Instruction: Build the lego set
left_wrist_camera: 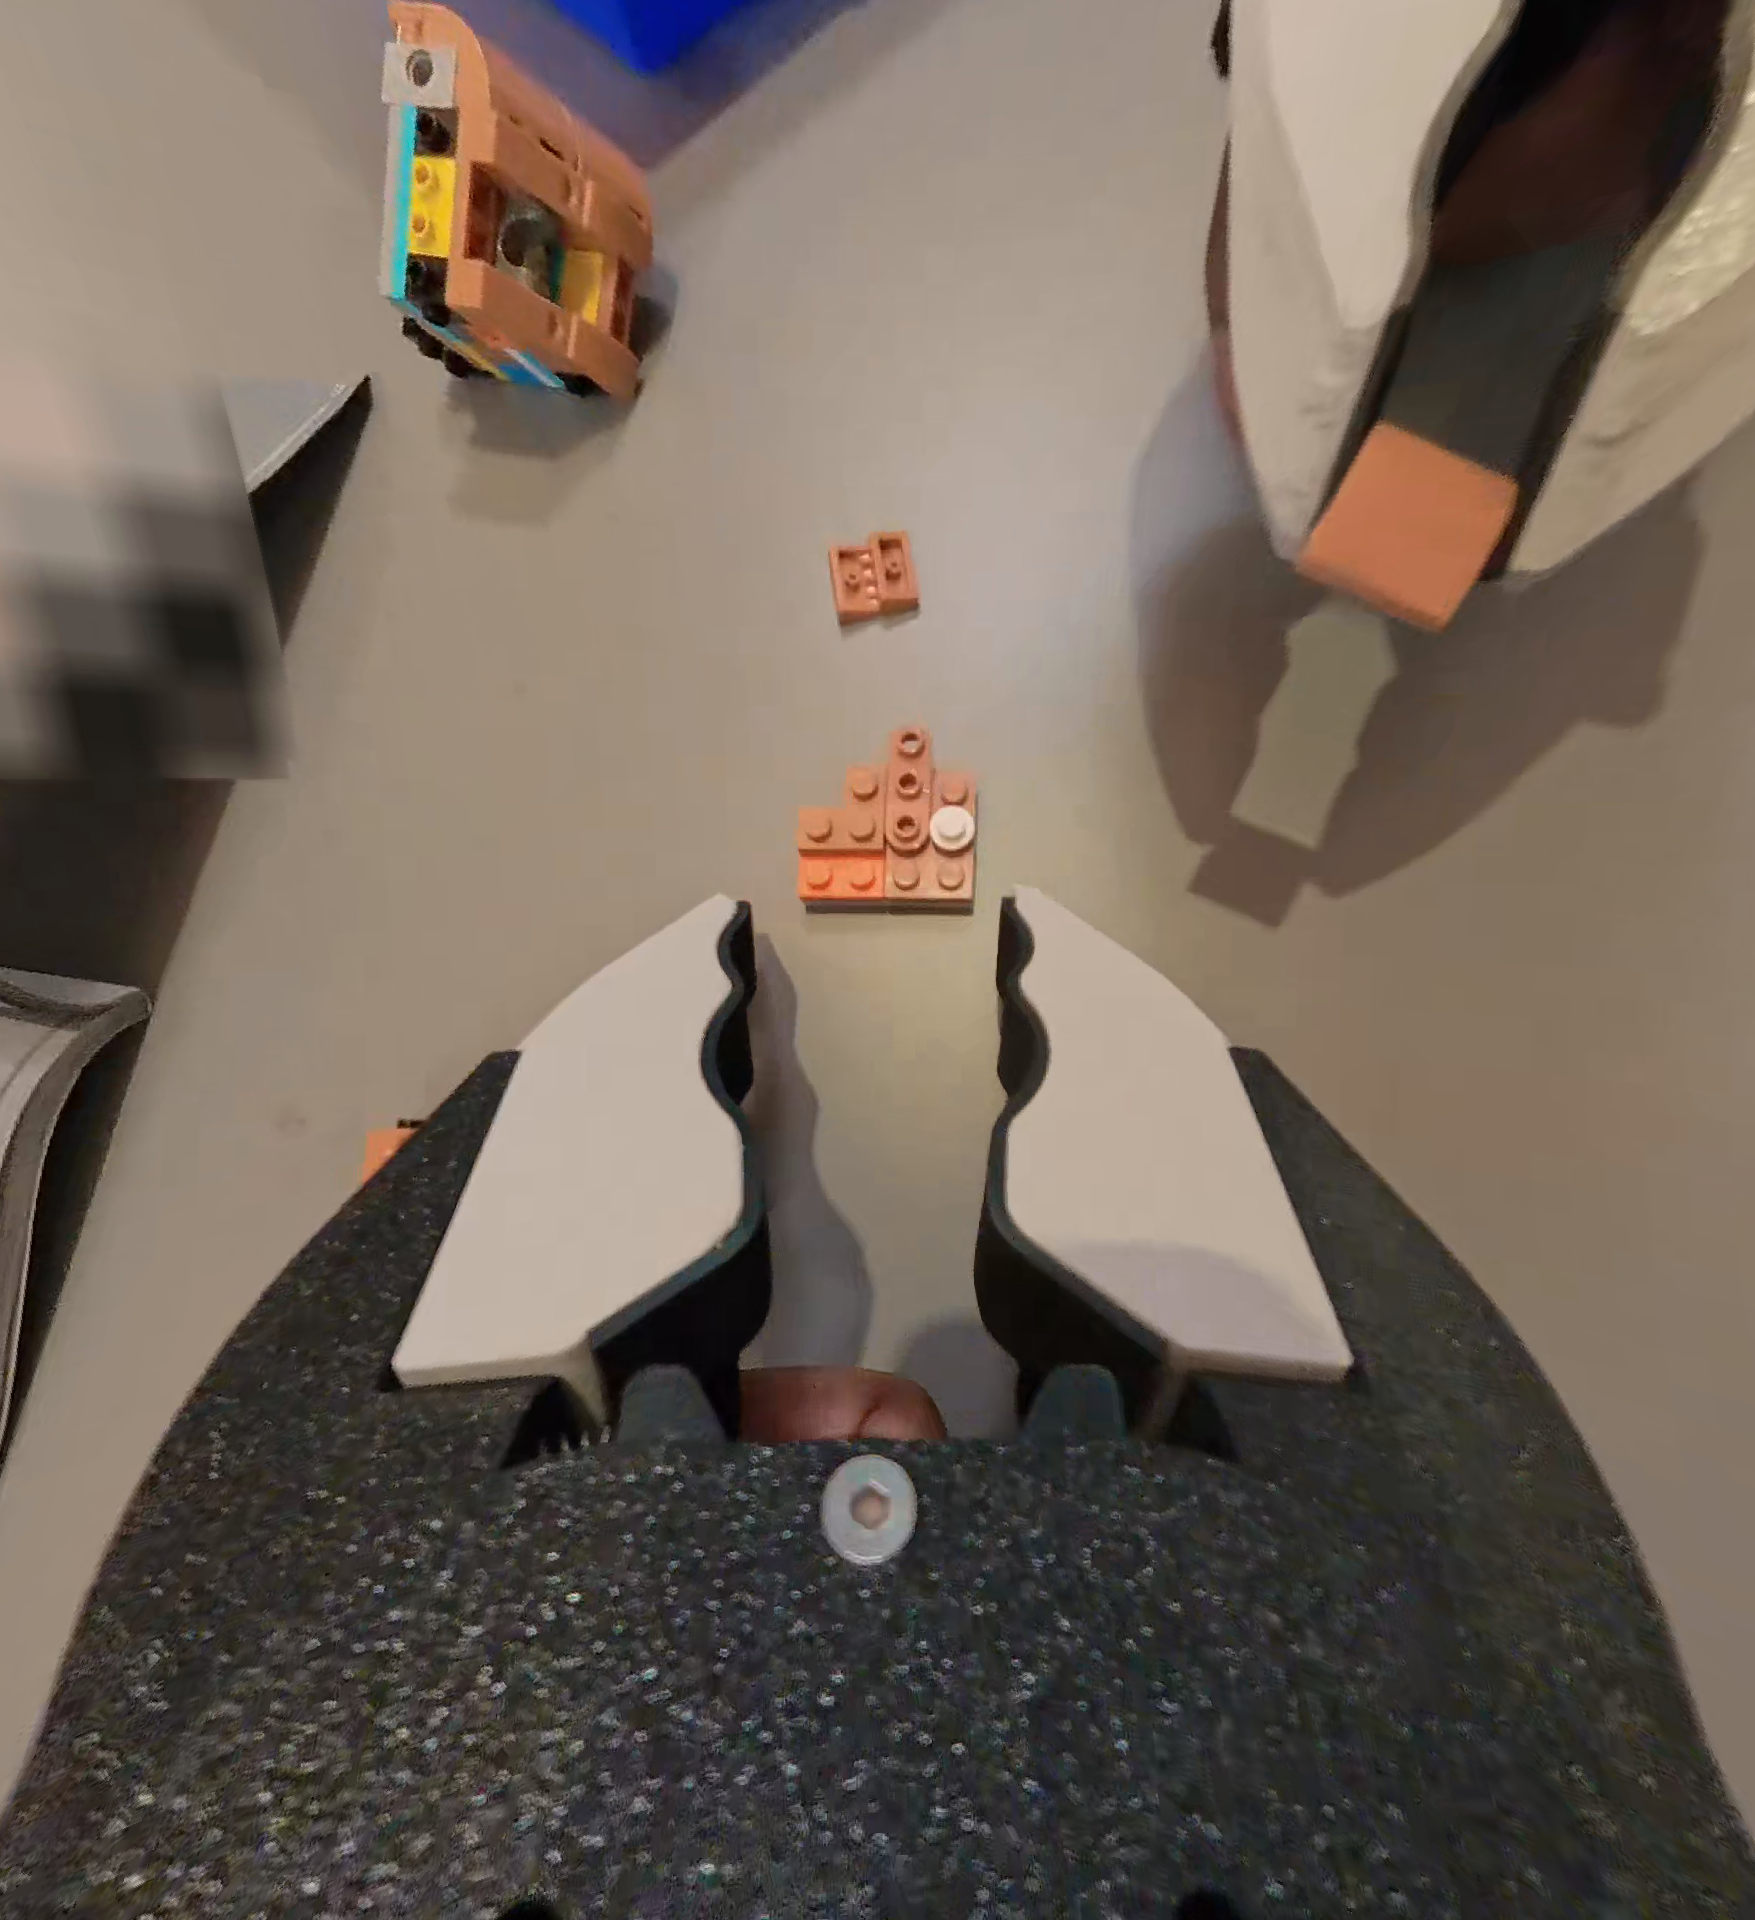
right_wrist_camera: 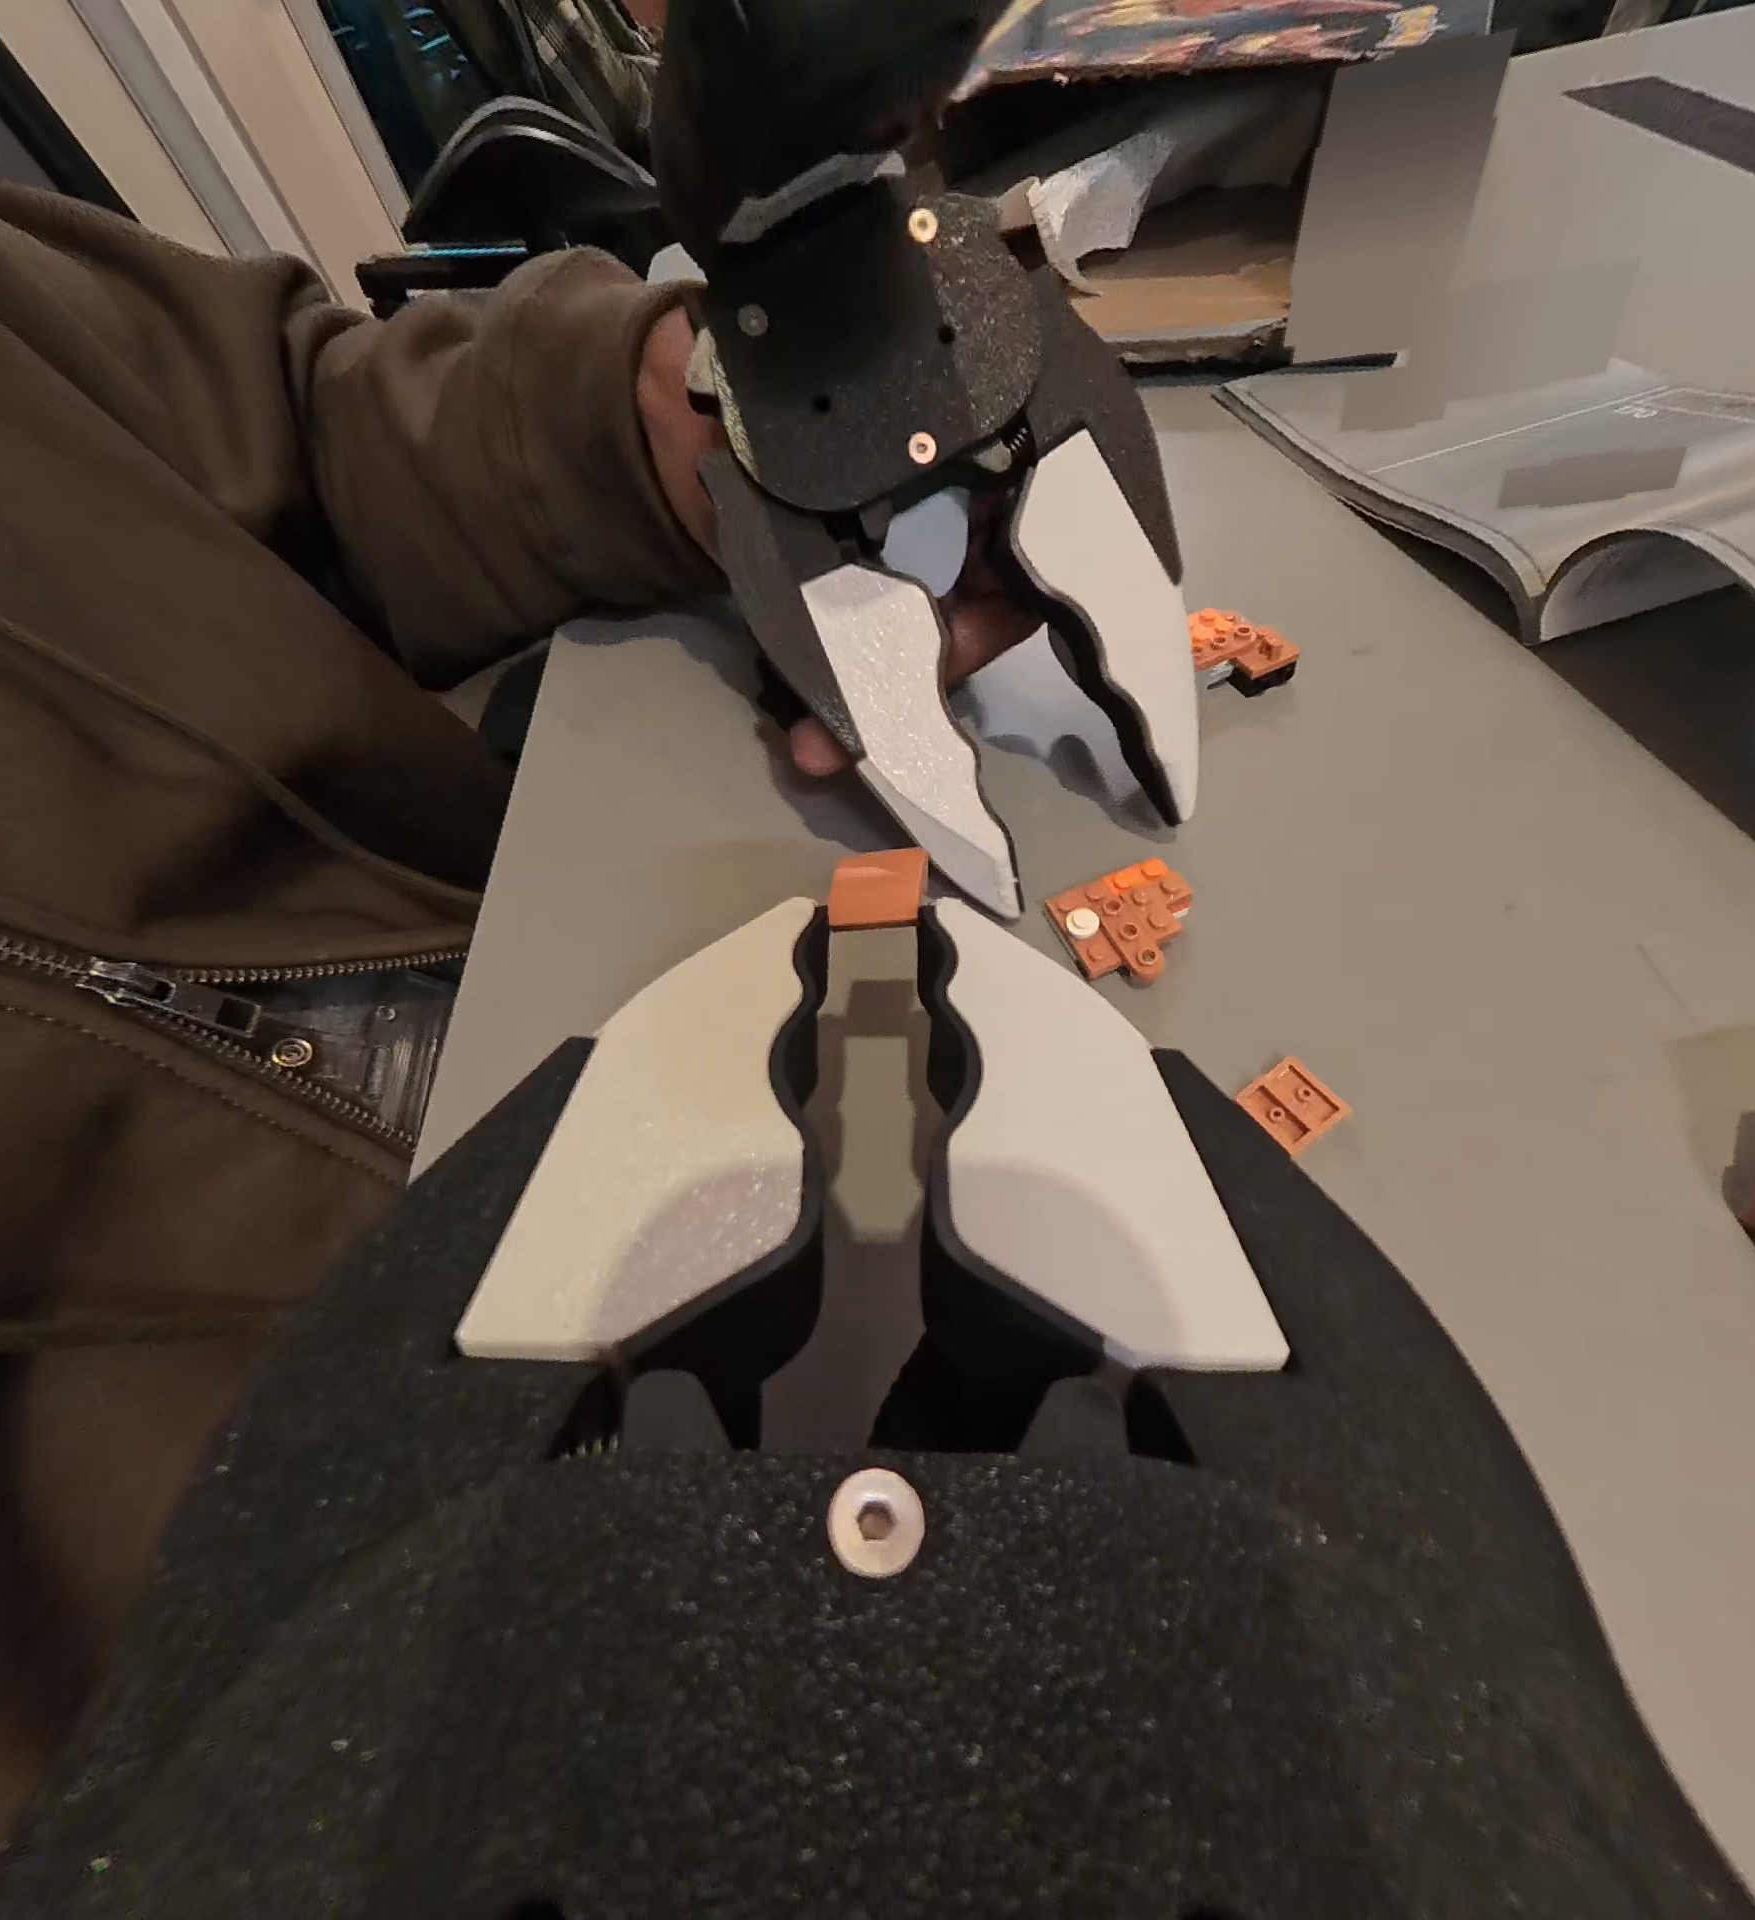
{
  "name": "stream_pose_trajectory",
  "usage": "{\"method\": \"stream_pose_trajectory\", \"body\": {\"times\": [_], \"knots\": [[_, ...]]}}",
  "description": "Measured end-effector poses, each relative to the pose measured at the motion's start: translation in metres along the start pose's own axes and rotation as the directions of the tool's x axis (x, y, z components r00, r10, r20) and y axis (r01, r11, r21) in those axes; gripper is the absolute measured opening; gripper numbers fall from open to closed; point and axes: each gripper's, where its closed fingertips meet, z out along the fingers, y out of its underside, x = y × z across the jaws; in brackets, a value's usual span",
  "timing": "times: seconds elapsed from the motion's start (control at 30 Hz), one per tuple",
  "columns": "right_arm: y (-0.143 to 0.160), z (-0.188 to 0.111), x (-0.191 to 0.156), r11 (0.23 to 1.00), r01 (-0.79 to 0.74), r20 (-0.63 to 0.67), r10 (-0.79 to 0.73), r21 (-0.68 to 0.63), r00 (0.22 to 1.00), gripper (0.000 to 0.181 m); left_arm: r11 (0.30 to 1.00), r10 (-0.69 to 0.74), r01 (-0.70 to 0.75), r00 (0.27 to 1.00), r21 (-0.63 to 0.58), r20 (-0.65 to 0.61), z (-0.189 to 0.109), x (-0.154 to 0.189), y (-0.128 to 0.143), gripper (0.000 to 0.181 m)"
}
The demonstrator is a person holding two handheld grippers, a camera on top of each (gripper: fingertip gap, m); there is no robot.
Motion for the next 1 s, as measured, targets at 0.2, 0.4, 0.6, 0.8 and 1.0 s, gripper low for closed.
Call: {"method": "stream_pose_trajectory", "body": {"times": [0.2, 0.4, 0.6, 0.8, 1.0], "knots": [[0.000, -0.004, 0.002, 1.000, -0.016, 0.005, 0.016, -0.001, 1.000, 0.016, 0.999, -0.033, 0.032, 0.994, -0.016, -0.104, 0.006, 0.005, -0.001, 0.033], [0.007, 0.001, 0.008, 0.998, -0.019, -0.009, 0.019, -0.052, 1.000, 0.016, 1.000, -0.018, 0.020, 0.987, 0.010, -0.162, 0.007, 0.011, -0.004, 0.033], [0.016, 0.013, 0.017, 0.988, 0.038, -0.033, -0.044, -0.148, 0.998, 0.016, 0.997, 0.065, -0.056, 0.974, 0.047, -0.217, 0.005, 0.026, -0.008, 0.033], [0.022, 0.018, 0.019, 0.977, 0.069, -0.038, -0.078, -0.202, 0.996, 0.016, 0.990, 0.114, -0.090, 0.964, 0.109, -0.242, 0.002, 0.034, -0.017, 0.033], [0.024, 0.018, 0.021, 0.973, 0.081, -0.061, -0.097, -0.216, 0.993, 0.016, 0.988, 0.128, -0.101, 0.962, 0.119, -0.242, 0.001, 0.035, -0.017, 0.033]]}}
